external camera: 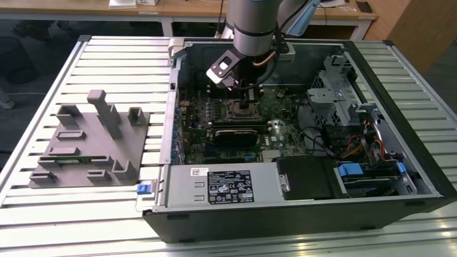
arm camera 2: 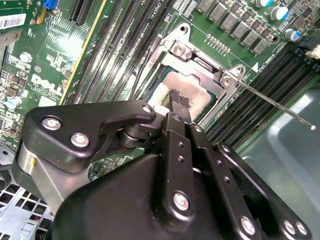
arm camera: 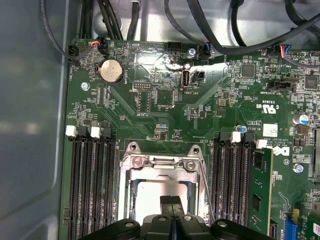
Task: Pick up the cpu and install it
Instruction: 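Install the first cpu locking lever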
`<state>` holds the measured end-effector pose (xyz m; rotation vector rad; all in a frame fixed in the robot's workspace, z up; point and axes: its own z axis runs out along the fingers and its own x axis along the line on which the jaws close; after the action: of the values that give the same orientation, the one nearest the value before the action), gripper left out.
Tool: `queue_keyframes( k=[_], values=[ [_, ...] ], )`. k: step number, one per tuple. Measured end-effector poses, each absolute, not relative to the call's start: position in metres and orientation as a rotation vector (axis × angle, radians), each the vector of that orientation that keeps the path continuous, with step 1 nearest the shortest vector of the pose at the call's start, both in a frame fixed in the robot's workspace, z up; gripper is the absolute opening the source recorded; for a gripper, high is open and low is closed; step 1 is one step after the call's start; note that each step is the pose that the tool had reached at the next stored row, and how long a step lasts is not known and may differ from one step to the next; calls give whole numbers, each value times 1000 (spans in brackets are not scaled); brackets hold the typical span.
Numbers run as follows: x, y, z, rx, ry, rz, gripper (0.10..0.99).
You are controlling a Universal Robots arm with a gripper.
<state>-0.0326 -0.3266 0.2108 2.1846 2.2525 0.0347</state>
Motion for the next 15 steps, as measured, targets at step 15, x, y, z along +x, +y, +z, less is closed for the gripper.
queue_keyframes(
  k=[15],
  values=[
    [-33, -327, 213, 2185, 2253, 35, 106]
  ],
)
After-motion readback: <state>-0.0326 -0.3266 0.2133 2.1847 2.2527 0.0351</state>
